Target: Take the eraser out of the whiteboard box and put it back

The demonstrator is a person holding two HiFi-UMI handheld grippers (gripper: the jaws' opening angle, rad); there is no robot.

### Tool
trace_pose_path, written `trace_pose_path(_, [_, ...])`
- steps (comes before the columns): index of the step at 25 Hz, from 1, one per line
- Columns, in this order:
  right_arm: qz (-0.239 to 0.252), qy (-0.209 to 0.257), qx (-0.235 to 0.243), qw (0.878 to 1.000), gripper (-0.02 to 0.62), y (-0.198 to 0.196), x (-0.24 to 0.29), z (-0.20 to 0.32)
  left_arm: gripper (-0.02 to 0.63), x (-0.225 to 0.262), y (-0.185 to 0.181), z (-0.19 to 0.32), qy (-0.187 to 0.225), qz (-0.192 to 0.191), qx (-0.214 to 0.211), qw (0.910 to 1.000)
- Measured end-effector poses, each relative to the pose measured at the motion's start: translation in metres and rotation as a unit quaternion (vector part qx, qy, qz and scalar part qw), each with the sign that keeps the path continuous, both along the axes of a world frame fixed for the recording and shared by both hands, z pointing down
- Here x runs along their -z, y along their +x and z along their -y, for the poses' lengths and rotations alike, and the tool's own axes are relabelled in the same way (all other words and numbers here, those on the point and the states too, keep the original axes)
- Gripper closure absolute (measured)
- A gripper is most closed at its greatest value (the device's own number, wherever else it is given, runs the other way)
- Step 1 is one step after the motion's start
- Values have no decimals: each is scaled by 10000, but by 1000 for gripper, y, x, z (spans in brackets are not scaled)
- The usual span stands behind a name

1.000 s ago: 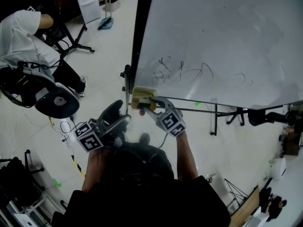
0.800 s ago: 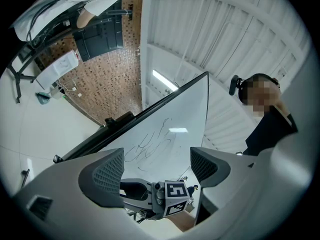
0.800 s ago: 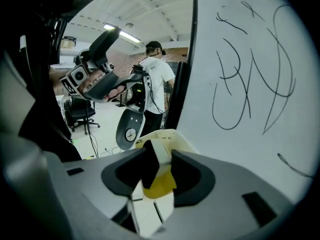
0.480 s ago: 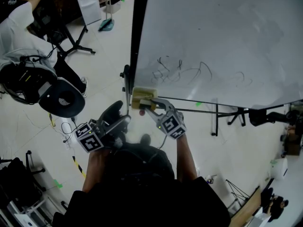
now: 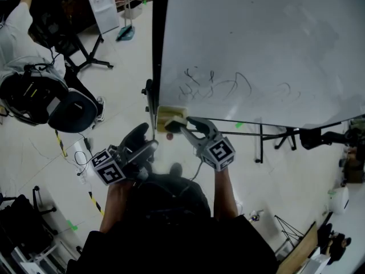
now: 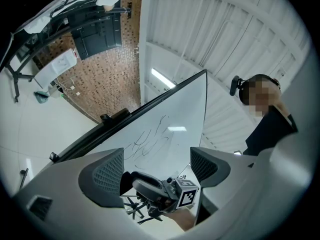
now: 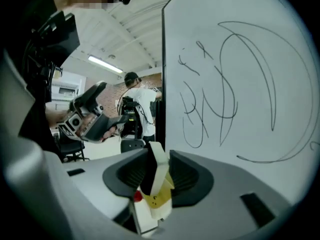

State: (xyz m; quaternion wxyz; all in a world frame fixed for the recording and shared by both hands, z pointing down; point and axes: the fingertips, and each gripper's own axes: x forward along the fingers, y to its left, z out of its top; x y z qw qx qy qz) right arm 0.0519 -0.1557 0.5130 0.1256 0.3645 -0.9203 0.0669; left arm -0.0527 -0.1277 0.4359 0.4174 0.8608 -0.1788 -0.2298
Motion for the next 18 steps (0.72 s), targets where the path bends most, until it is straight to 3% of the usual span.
trace_pose_path(10, [1044,412,-180,9935,440,16,72,-8,198,6,3,-5,50,-11,-63,10000])
trace_pose_path(18, [2131,887,-384,9722,442,33,136,-13,198,7,2,-4,54,-24,-54,10000])
